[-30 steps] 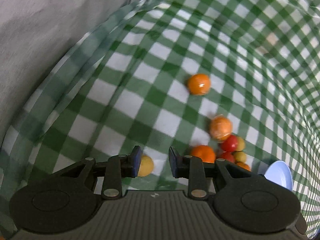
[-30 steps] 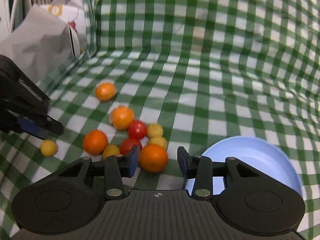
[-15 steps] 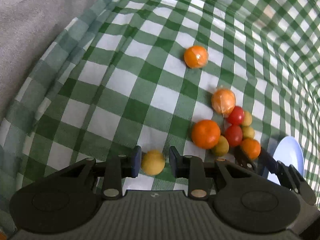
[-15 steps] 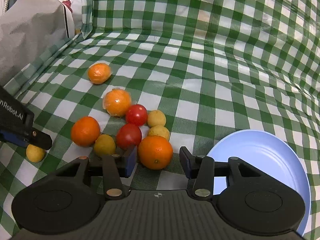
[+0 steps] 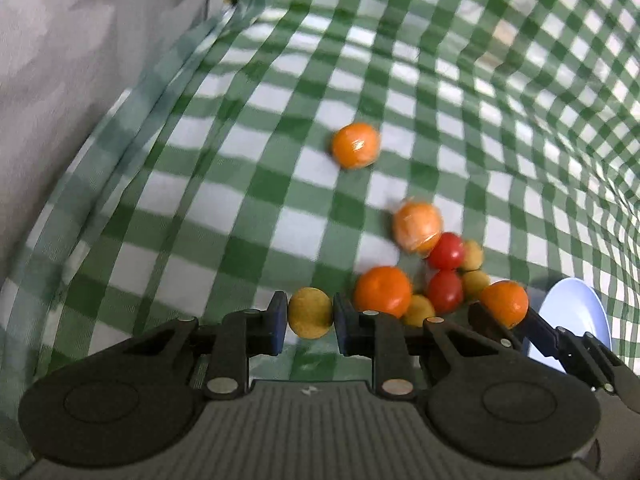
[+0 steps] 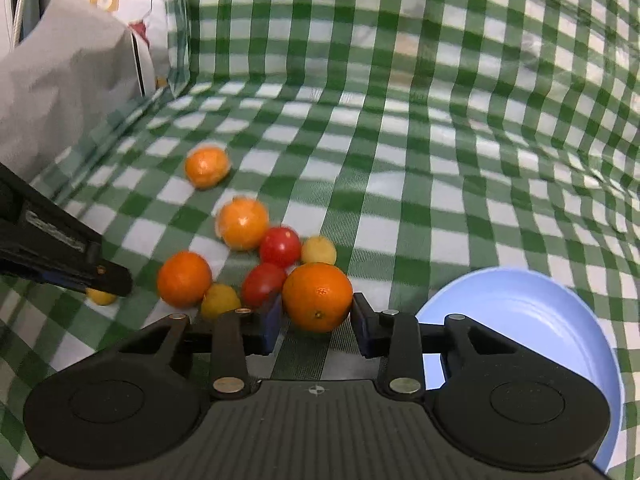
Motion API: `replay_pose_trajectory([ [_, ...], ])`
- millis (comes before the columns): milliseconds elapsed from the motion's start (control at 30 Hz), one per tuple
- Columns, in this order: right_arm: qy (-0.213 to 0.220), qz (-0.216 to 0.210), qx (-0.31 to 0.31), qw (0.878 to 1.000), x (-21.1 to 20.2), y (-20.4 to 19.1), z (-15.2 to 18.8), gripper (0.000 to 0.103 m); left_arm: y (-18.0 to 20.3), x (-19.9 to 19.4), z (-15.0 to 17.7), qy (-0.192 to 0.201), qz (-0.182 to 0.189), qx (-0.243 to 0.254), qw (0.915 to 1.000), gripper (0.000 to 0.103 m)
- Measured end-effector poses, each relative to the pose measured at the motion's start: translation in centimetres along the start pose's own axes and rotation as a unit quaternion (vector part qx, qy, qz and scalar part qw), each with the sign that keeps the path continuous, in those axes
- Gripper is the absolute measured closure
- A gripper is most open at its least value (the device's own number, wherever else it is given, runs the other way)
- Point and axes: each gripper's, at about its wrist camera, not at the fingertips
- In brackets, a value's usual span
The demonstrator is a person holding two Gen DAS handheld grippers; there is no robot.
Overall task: Organize fruits
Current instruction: 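Carry the orange and yellow fruit over the blue plate with both tools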
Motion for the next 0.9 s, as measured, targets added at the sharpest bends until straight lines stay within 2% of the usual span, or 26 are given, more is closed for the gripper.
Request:
replay_pose_trajectory([
  [167,0.023,0.005,0.015,1.0,-1.8,1.1,-0.7,0.065,2.7,-0.4,0.7,0.029,-0.004,0.038,0.9989,0.076],
  [467,0.039,0.042,0.041,0.997,-5.2,5.4,-0.6,0.065,7.1,-0.6,2.5,0.056,-0.009,0.083,0.9949,0.076],
  [733,0.028,0.079,0.057,0.995,-6.7,8.6,0.5,0.065,11.7,-1.5,4.3,0.074,0.022,0.131,0.9883,0.076],
  [900,0.023,0.094,0.066,0.993,-7.0,10.4,1.5,0.065,13.6,-0.8,5.3,0.066,0.036,0.153,0.9854,0.076],
])
Point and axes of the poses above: each gripper's, at about its wrist camera, not at the fingertips, and x roughly the way its jaws point, y to its right, z to its underside
